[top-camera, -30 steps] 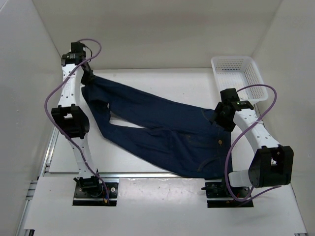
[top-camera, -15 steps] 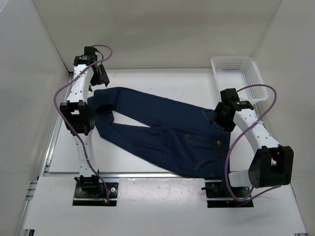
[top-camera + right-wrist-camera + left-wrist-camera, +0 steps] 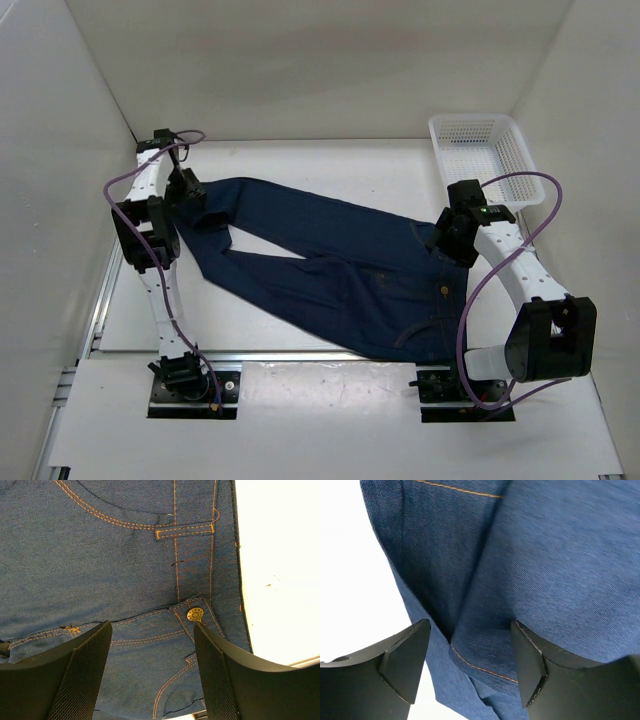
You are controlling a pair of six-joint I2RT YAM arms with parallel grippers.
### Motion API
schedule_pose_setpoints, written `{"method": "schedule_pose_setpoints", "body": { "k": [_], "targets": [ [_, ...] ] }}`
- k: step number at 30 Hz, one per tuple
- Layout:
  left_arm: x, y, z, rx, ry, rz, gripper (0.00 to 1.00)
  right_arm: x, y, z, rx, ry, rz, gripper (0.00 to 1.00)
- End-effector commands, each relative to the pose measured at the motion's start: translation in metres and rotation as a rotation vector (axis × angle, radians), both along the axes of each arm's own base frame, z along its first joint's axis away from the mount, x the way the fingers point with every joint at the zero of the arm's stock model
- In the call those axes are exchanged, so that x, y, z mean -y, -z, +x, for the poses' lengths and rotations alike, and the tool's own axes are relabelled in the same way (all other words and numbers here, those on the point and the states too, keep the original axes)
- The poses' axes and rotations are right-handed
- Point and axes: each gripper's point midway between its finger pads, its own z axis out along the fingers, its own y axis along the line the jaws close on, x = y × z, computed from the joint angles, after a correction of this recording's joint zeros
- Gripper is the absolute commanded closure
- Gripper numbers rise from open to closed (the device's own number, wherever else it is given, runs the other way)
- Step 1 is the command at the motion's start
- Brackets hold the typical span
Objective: Fold and stack the trousers
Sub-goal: Flatten the trousers out
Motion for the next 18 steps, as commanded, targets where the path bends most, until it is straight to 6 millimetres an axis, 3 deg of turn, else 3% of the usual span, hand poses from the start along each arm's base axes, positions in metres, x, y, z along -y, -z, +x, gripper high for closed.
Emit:
{"method": "schedule_pose_setpoints", "body": {
  "k": [1, 3, 4, 6, 8, 12, 15, 18],
  "targets": [
    [0.017, -0.003, 0.011, 0.052, 0.030, -0.083, 0.24, 0.000, -0.002, 0.002, 0.014, -0.005, -0.004, 0.29],
    [0.020, -0.001, 0.009, 0.044, 0.042, -0.099, 0.28, 0.000, -0.005, 0.004, 0.023, -0.005, -0.003, 0.29],
    [0.022, 0.003, 0.008, 0.037, 0.044, -0.109, 0.44, 0.000, -0.005, 0.004, 0.023, -0.005, -0.003, 0.29],
    [0.020, 0.006, 0.006, 0.026, 0.040, -0.097, 0.66, -0.001, -0.008, 0.007, 0.032, -0.005, -0.002, 0.29],
    [0.017, -0.012, 0.008, 0.062, 0.029, -0.076, 0.88, -0.001, -0.008, 0.007, 0.032, -0.005, -0.002, 0.29],
    [0.011, -0.052, 0.014, 0.142, 0.025, -0.039, 0.90, 0.000, -0.005, 0.004, 0.023, -0.005, -0.003, 0.29],
    [0.020, -0.103, 0.030, 0.267, 0.071, 0.018, 0.90, 0.000, -0.005, 0.004, 0.023, -0.005, -0.003, 0.29],
    [0.044, -0.163, 0.051, 0.432, 0.168, 0.113, 0.90, 0.000, -0.008, 0.004, 0.032, -0.005, -0.002, 0.29]
  ]
}}
